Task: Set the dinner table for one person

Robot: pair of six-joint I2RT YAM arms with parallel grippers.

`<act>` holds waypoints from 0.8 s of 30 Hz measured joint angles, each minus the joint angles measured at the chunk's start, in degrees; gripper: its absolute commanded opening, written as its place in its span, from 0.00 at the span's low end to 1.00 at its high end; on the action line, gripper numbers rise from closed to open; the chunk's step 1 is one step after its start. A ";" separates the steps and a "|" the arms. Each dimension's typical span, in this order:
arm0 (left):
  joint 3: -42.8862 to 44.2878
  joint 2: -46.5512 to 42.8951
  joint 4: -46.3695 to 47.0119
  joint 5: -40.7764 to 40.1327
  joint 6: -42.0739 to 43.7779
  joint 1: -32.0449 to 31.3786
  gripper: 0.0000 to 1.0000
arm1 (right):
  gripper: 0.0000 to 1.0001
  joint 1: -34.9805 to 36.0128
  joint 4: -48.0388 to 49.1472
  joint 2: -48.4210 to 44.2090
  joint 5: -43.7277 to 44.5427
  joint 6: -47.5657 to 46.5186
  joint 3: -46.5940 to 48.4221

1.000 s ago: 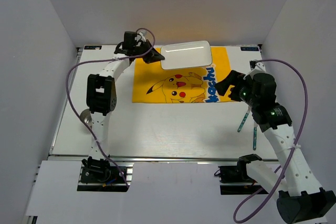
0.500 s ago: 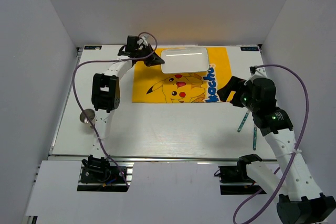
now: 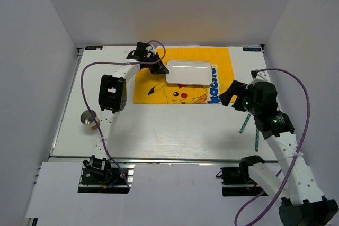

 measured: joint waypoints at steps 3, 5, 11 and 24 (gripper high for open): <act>0.00 0.79 -0.74 -0.39 -0.17 0.00 0.00 | 0.89 0.00 0.04 -0.11 0.00 -0.31 -0.11; 0.00 0.81 -0.70 -0.37 -0.33 0.04 0.00 | 0.89 0.00 0.04 -0.11 -0.02 -0.52 -0.11; 0.00 0.81 0.15 -0.39 -0.46 0.02 0.00 | 0.89 -0.04 0.07 -0.13 -0.04 -0.96 -0.11; -3.58 -0.37 2.60 -1.01 -2.45 0.04 0.00 | 0.89 -0.04 0.20 -0.11 -0.61 -0.98 -0.13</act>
